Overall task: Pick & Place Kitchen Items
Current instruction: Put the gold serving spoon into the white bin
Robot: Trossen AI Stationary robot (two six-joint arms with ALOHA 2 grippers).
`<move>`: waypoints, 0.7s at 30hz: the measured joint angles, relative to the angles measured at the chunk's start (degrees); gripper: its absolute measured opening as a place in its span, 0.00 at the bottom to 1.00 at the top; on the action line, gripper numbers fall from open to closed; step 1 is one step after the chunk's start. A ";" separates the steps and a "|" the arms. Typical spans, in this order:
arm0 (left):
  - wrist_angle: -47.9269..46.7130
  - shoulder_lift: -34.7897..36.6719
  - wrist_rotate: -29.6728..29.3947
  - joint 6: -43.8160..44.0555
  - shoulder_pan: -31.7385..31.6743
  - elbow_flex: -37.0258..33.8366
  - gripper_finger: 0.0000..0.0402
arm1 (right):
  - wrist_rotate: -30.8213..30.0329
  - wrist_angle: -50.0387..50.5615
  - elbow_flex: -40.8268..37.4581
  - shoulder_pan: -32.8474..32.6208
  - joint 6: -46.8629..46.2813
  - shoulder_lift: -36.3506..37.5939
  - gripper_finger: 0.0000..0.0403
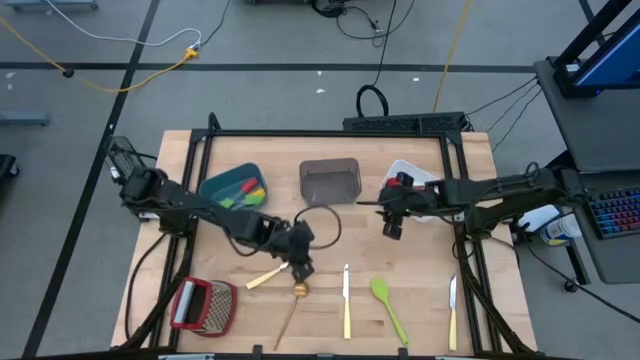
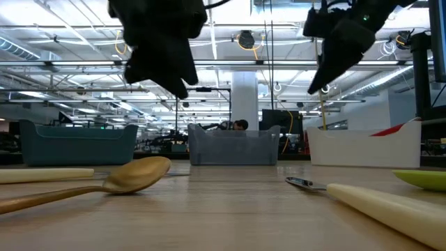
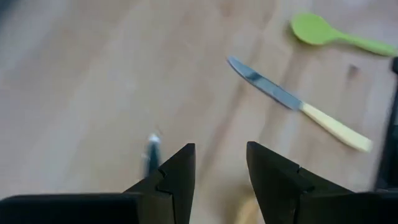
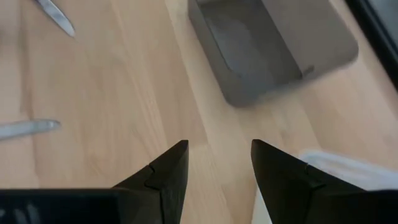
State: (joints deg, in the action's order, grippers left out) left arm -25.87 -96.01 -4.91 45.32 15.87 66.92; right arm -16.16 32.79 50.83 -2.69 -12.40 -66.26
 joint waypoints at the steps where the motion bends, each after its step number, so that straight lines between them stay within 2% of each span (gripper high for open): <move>1: -0.04 0.00 0.00 1.90 0.99 0.00 0.37 | 0.00 -1.07 0.00 -0.20 0.77 0.00 0.41; 7: -0.07 0.00 -0.94 13.84 6.81 0.00 0.37 | 0.00 -5.62 0.02 -1.10 4.07 0.00 0.41; 13: 0.07 -1.75 -9.16 20.21 12.13 0.00 0.37 | -0.02 -5.90 0.02 -1.19 5.40 0.00 0.41; 21: 1.86 -8.91 -7.10 27.57 15.99 0.00 0.37 | -0.09 -6.42 0.02 -1.19 6.08 0.00 0.41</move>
State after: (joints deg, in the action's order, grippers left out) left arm -24.01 -104.92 -12.00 72.88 31.87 66.92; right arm -16.25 26.37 50.85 -3.88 -6.32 -66.26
